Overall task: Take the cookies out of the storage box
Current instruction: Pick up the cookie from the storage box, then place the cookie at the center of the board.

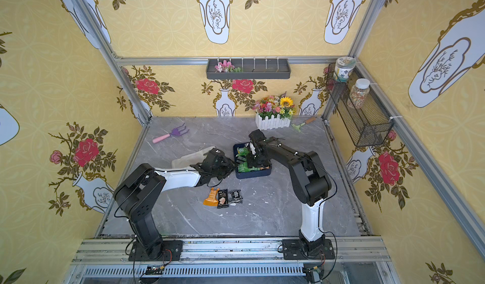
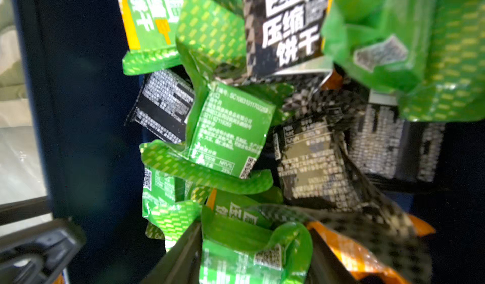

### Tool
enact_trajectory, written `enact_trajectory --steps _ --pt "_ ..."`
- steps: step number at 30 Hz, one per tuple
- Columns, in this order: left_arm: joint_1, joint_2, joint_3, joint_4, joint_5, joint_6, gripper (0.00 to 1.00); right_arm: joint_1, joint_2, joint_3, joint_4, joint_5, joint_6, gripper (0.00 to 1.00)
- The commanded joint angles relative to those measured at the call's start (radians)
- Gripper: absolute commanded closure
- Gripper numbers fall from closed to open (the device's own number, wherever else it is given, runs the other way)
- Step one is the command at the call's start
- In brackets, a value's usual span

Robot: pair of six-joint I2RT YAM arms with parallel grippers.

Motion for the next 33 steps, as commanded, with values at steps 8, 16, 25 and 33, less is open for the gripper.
enact_trajectory --steps 8,16,25,33 --pt "-0.001 -0.042 -0.013 -0.003 -0.018 0.007 0.55 0.001 -0.09 0.029 -0.032 0.016 0.02 0.48" --pt "0.0 -0.098 -0.03 -0.003 -0.054 0.005 0.53 0.007 -0.162 0.055 -0.063 0.015 0.038 0.48" --pt "0.002 -0.082 -0.055 0.021 -0.05 -0.014 0.52 0.15 -0.301 -0.101 -0.124 0.062 0.132 0.48" --pt "0.0 -0.059 -0.034 0.014 -0.029 -0.002 0.5 0.267 -0.365 -0.281 -0.057 0.096 0.278 0.48"
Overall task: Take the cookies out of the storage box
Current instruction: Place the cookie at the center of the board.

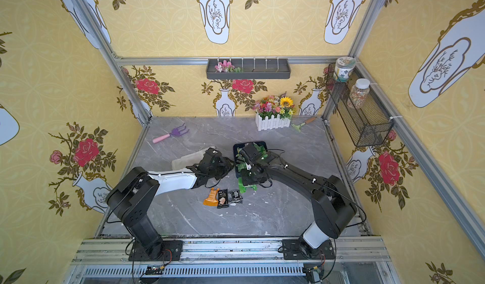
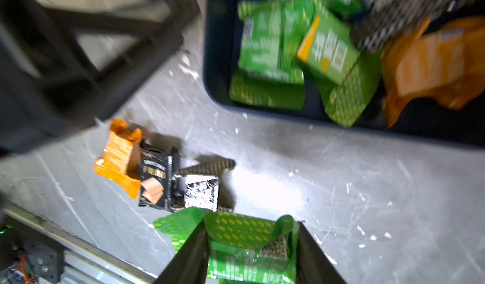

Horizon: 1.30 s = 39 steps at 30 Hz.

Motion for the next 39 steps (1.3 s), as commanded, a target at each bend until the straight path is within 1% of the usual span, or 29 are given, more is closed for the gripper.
enact_trajectory --steps 1,5,19,21,23,26,30,32,35,36,37,39 --pt "-0.001 0.011 0.006 0.007 0.007 0.006 0.5 0.014 -0.003 -0.043 0.051 0.022 0.077 0.48" --pt "-0.001 0.01 0.006 0.005 0.004 0.007 0.52 0.017 0.026 -0.083 0.097 0.016 0.098 0.48" --pt "-0.002 0.008 -0.007 0.001 0.007 0.005 0.52 0.019 0.128 -0.103 0.155 0.021 0.097 0.45" --pt "-0.002 0.01 -0.006 0.001 0.008 0.005 0.52 0.019 0.133 -0.105 0.156 0.022 0.096 0.42" --pt "-0.002 0.011 -0.005 -0.001 0.01 0.007 0.52 0.019 0.124 -0.104 0.154 0.024 0.093 0.36" --pt "-0.004 0.009 0.003 -0.005 0.015 0.012 0.51 0.019 0.077 -0.105 0.139 0.034 0.092 0.29" --pt "-0.008 0.02 0.026 -0.025 0.011 0.021 0.46 0.014 -0.043 -0.121 0.137 0.08 0.083 0.23" --pt "-0.008 0.04 0.039 -0.026 0.021 0.016 0.43 -0.002 -0.112 -0.143 0.151 0.112 0.083 0.21" --pt "-0.014 0.071 0.067 -0.026 0.042 0.019 0.42 -0.041 -0.164 -0.187 0.182 0.122 0.102 0.21" --pt "-0.016 0.08 0.079 -0.032 0.04 0.023 0.42 -0.057 -0.178 -0.203 0.195 0.118 0.109 0.22" --pt "-0.016 0.09 0.093 -0.051 0.031 0.029 0.44 -0.069 -0.19 -0.217 0.208 0.111 0.115 0.22" --pt "-0.018 0.104 0.117 -0.097 -0.001 0.041 0.52 -0.084 -0.207 -0.235 0.223 0.104 0.122 0.23"
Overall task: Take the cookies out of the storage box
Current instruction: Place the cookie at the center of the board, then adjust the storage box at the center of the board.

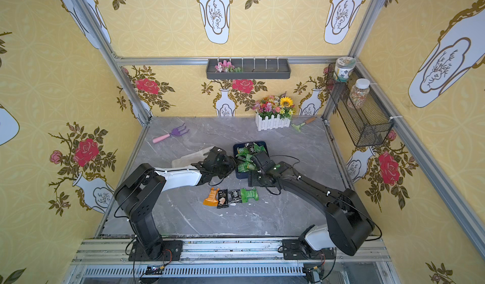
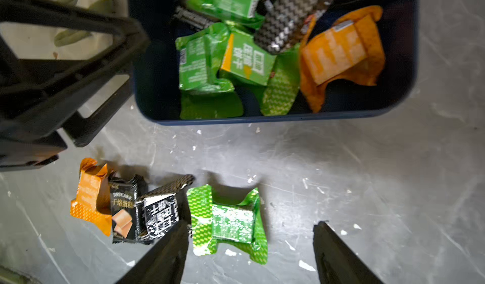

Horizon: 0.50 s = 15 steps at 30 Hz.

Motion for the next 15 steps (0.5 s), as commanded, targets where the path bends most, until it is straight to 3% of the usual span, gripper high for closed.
enact_trajectory --steps 1,7,15 --pt "-0.002 0.026 0.027 -0.072 -0.041 0.035 0.56 -0.019 -0.028 -0.023 0.049 0.005 0.024 0.24" --pt "-0.002 0.048 0.072 -0.201 -0.138 0.11 0.71 -0.069 -0.058 -0.022 0.056 -0.036 0.013 0.24" --pt "-0.003 0.005 0.061 -0.246 -0.22 0.162 0.76 -0.104 0.038 0.097 0.07 -0.06 -0.022 0.26"
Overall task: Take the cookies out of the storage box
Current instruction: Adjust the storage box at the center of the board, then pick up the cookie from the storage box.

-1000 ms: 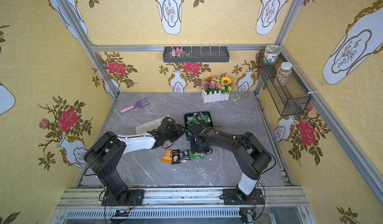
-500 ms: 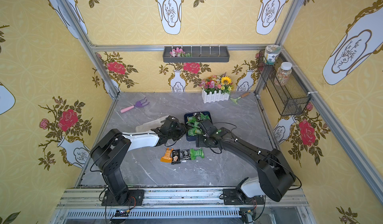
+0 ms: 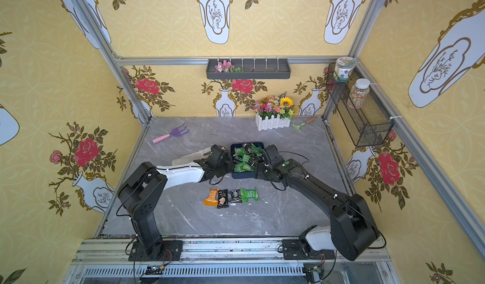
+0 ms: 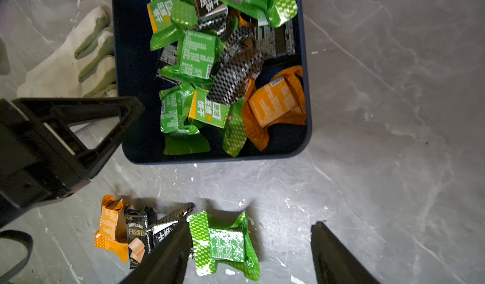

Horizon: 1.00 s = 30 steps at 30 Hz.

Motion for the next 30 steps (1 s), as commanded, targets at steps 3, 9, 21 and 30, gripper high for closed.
enact_trajectory --steps 3,9,21,30 --pt "0.001 -0.013 -0.012 -0.067 -0.063 0.041 0.76 -0.001 0.126 0.126 0.05 -0.016 -0.005 0.28" --pt "-0.001 -0.022 -0.029 -0.056 -0.061 0.044 0.77 0.006 0.314 0.295 0.034 0.053 0.134 0.32" --pt "-0.004 -0.018 -0.025 -0.042 -0.048 0.035 0.77 0.009 0.537 0.508 -0.19 0.17 0.413 0.38" --pt "-0.006 -0.011 -0.015 -0.039 -0.047 0.034 0.77 0.005 0.619 0.553 -0.191 0.144 0.431 0.42"
